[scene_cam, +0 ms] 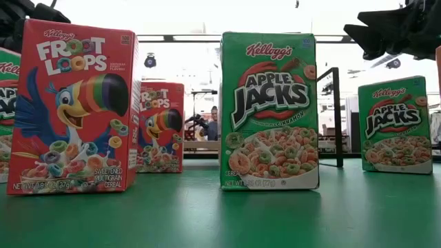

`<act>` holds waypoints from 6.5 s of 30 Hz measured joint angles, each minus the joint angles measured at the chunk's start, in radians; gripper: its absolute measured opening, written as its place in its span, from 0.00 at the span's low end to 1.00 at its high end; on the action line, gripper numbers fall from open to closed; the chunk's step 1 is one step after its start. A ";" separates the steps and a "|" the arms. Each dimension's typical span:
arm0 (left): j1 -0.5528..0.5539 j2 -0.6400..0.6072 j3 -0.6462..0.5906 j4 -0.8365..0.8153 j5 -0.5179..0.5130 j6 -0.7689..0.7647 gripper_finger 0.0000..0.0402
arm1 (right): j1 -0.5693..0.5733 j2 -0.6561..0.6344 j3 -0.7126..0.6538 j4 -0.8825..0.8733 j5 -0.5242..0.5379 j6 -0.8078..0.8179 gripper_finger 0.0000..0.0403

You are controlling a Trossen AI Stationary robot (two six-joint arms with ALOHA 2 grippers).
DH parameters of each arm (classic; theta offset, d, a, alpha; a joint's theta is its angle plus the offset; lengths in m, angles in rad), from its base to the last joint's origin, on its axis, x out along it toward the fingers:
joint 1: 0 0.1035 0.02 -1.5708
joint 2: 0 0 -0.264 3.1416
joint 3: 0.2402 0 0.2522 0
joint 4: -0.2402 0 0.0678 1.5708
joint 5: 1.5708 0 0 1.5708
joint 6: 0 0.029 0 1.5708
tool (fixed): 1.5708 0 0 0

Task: Stack cereal on shelf

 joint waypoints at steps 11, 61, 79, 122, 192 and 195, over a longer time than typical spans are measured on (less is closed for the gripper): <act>0.000 0.000 0.000 0.000 0.000 0.000 0.00 | 0.000 0.000 0.000 0.000 0.000 0.000 0.67; 0.000 0.000 0.000 0.010 0.000 0.034 0.00 | 0.000 0.000 0.000 0.000 0.000 0.000 0.67; -0.001 0.057 0.000 0.586 -0.015 -0.547 0.00 | 0.000 0.213 0.000 0.374 0.065 0.289 0.67; -0.071 0.908 0.150 1.349 0.395 -0.487 0.00 | 0.123 0.971 0.728 -0.169 0.201 0.219 0.67; -0.063 0.734 0.234 1.048 0.482 -0.362 0.00 | 0.400 1.543 1.456 -0.802 0.313 0.161 0.67; -0.063 0.733 0.234 1.048 0.482 -0.362 0.00 | 0.400 1.543 1.456 -0.803 0.336 0.224 0.67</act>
